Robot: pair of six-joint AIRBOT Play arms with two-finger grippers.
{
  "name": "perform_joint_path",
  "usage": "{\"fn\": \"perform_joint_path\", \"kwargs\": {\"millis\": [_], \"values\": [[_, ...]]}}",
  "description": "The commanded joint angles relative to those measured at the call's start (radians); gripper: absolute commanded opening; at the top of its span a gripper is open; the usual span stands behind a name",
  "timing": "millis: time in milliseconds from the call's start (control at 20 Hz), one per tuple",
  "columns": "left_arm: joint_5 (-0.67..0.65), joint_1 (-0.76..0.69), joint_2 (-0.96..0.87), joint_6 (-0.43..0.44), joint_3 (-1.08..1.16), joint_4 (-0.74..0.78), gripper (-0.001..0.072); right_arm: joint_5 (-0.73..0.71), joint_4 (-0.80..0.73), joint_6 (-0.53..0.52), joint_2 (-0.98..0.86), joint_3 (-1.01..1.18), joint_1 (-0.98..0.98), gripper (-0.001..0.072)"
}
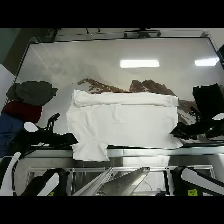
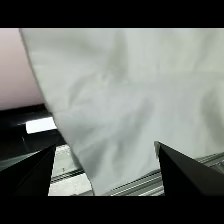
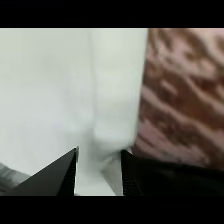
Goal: Fold the shirts.
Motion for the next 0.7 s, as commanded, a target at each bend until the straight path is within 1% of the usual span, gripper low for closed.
{"fn": "perform_joint_path", "kwargs": {"millis": [0, 250, 300, 350, 400, 450, 500, 550, 600, 650], "values": [[-0.003, 0.002, -0.125, 0.044, -0.002, -0.045, 0.0704, 0.099, 0.005, -0.007, 0.008, 0.088, -0.002, 0.0367], [-0.038, 0.000, -0.225, 0.051, 0.046, -0.058, 0.0703, 0.116, 0.005, -0.006, 0.022, 0.174, -0.063, 0.0367], [-0.037, 0.001, -0.237, 0.073, 0.049, -0.099, 0.0702, 0.118, 0.004, -0.006, 0.020, 0.174, -0.093, 0.0367], [-0.033, 0.000, -0.251, 0.118, 0.045, -0.167, 0.0694, 0.118, -0.003, -0.006, 0.015, 0.174, -0.128, 0.0367], [-0.029, 0.001, -0.263, 0.172, 0.031, -0.254, 0.0693, 0.122, -0.018, -0.006, 0.008, 0.173, -0.155, 0.0370], [-0.030, 0.001, -0.277, 0.236, 0.013, -0.340, 0.0683, 0.134, -0.044, -0.006, -0.001, 0.172, -0.179, 0.0396], [-0.031, 0.001, -0.290, 0.266, 0.000, -0.386, 0.0526, 0.143, -0.069, -0.005, -0.010, 0.172, -0.191, 0.0478], [-0.036, 0.001, -0.305, 0.271, -0.002, -0.393, 0.0299, 0.144, -0.094, 0.009, -0.020, 0.171, -0.195, 0.0505], [-0.042, 0.001, -0.317, 0.271, 0.000, -0.387, 0.0092, 0.145, -0.100, 0.008, -0.025, 0.164, -0.195, 0.0505], [-0.051, 0.002, -0.324, 0.274, 0.003, -0.386, 0.0019, 0.143, -0.099, 0.001, -0.032, 0.150, -0.194, 0.0505]]}}
